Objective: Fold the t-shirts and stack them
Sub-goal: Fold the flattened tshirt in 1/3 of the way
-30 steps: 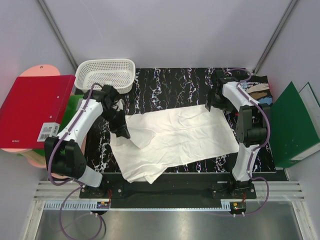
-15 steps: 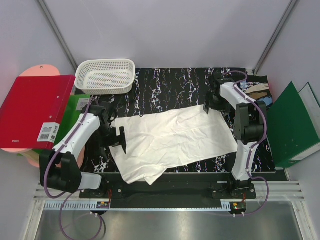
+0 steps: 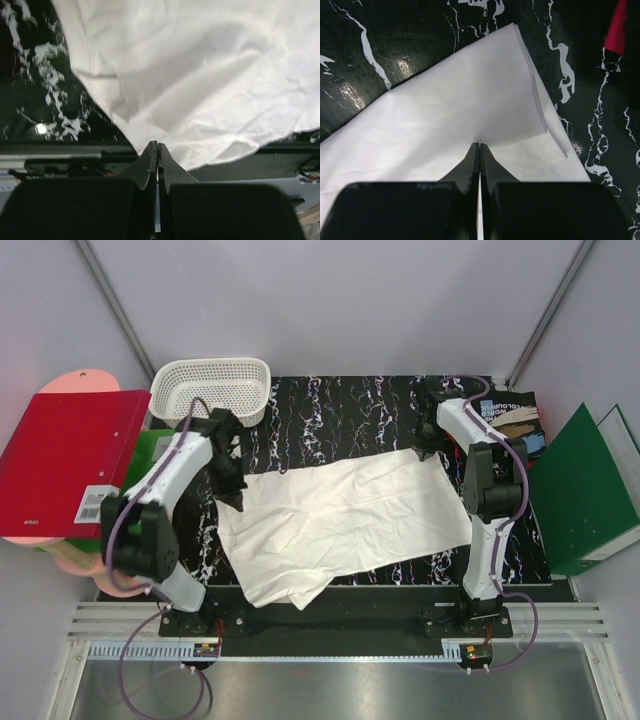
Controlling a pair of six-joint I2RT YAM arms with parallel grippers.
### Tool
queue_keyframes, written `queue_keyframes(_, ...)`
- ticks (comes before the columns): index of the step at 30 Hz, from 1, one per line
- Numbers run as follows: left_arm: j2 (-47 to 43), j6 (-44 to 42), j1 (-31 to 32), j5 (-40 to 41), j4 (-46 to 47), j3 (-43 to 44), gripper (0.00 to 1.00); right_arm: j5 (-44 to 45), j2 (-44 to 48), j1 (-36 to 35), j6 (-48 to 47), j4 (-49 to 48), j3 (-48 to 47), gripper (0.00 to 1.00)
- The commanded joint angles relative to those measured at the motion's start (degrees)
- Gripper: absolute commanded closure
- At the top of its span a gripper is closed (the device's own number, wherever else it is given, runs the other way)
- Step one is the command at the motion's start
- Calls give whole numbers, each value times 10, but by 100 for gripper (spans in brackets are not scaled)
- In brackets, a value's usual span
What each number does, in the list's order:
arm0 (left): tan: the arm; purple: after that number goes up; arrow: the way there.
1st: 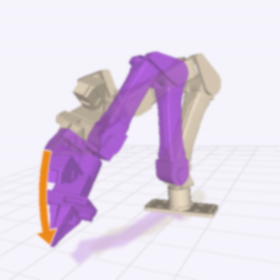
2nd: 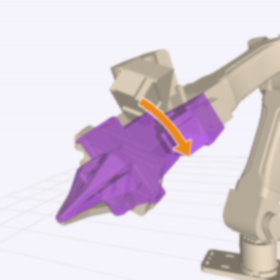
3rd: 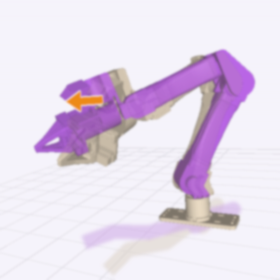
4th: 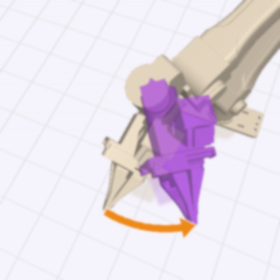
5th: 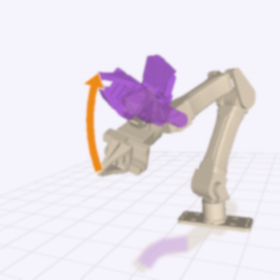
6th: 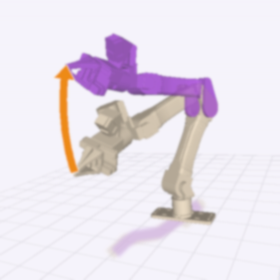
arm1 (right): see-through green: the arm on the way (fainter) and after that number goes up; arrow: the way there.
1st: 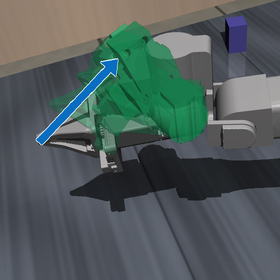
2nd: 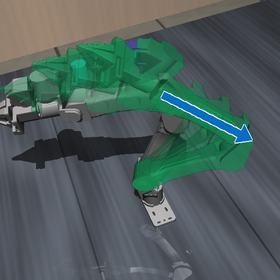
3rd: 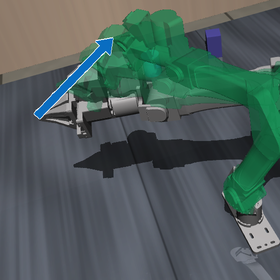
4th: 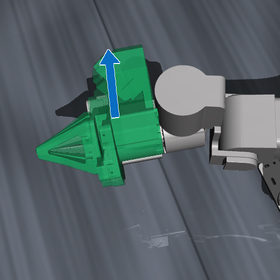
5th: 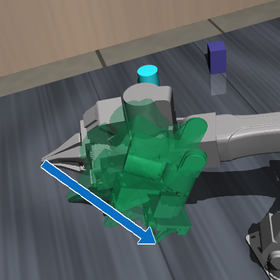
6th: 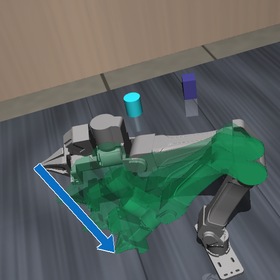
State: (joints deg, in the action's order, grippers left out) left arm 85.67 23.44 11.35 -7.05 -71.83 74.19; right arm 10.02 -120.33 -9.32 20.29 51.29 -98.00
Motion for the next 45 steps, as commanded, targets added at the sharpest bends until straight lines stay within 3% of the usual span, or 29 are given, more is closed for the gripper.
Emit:
queue_keyframes(1, 140, -34, -1, 34, 57, 31, 100, -40, -9, -5, -15, -15, -43, 100)
queue_keyframes(8, 275, -33, 0, 70, 65, 119, 100, -35, -33, -6, -21, 3, -56, 100)
queue_keyframes(14, 349, -30, 12, 129, 47, 205, 100, -18, -52, -6, -26, 21, -68, 100)
queue_keyframes(20, 431, -42, 55, 245, 5, 321, 100, 7, -51, -6, -34, 26, -87, 100)
queue_keyframes(28, 500, -48, 81, 288, -34, 409, 100, 51, -24, -4, -24, 27, -127, 97)
queue_keyframes(35, 543, -35, 74, 339, -73, 482, 100, 69, 17, -5, -10, 25, -132, 87)
queue_keyframes(40, 563, -29, 65, 348, -72, 514, 100, 72, 55, -5, -10, 11, -106, 50)
queue_keyframes(41, 566, -27, 64, 348, -71, 525, 100, 73, 60, -5, -10, 9, -101, 47)
queue_keyframes(45, 582, -32, 63, 339, -55, 562, 100, 72, 76, -5, -12, 6, -87, 46)
